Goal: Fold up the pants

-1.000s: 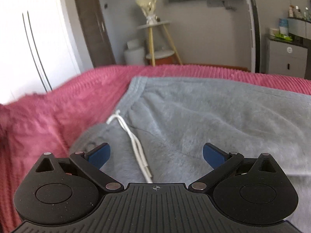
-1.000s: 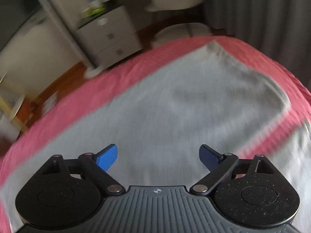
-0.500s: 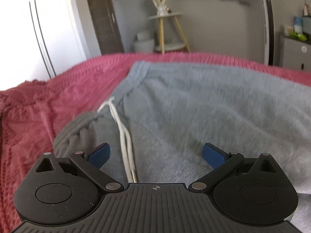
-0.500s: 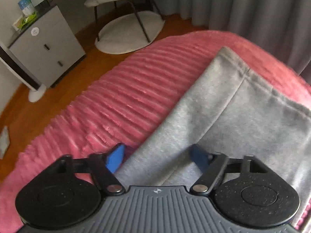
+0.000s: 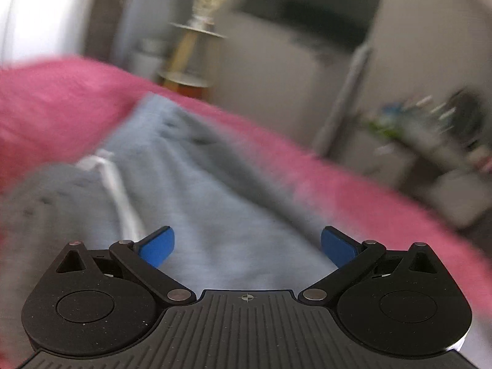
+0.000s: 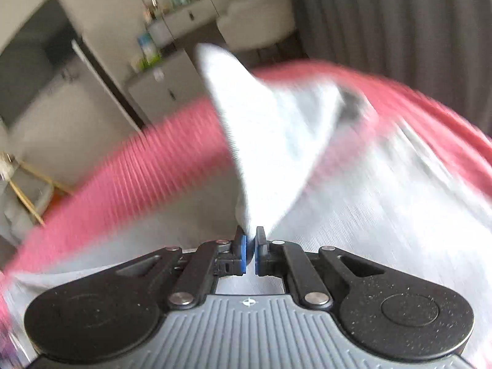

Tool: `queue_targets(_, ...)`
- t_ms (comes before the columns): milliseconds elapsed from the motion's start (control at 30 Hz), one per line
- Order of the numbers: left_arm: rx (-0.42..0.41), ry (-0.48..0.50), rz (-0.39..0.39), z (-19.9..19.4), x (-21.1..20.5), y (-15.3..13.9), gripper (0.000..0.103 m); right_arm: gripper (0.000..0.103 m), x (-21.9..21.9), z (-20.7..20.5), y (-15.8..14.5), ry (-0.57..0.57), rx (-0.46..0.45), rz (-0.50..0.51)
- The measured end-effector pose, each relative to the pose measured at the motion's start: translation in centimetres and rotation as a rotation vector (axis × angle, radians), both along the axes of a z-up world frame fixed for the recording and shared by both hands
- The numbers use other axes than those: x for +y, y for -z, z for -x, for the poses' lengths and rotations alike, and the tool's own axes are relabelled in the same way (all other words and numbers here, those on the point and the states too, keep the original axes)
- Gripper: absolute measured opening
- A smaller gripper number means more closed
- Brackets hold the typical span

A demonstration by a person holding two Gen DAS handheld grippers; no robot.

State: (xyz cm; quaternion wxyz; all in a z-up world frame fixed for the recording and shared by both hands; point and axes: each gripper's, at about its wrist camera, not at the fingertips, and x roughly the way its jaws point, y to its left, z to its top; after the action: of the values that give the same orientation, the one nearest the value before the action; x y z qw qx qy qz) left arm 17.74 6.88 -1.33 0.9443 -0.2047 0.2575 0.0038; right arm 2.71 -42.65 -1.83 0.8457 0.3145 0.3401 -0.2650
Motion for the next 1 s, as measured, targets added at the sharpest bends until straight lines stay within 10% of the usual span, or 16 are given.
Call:
queue_targets(133, 0.111, 0.016, 0.134, -2.8, 1.7, -0.8, 0.103, 0.001, 0.4, 4.9, 5.0, 0.025, -0.083, -0.117)
queue_targets(400, 0.208, -0.01, 0.081, -14.9, 4.2, -1.0, 0.103, 0.002, 0.5, 5.5, 5.4, 0.045, -0.133, -0.177)
queue_targets(567, 0.371, -0.013, 0.107, -20.3, 4.3, 1.8, 0.067, 0.005, -0.3, 6.4, 6.0, 0.088, -0.2, -0.264)
queue_targets(733, 0.394, 0.019, 0.034, -21.9, 3.9, 2.0, 0.022, 0.026, -2.2, 7.9, 6.2, 0.182, -0.287, -0.434)
queue_targets(1000, 0.332, 0.027, 0.14, -18.2, 6.9, -0.8, 0.012, 0.07, -3.4, 9.8, 4.0, 0.34, -0.344, -0.403)
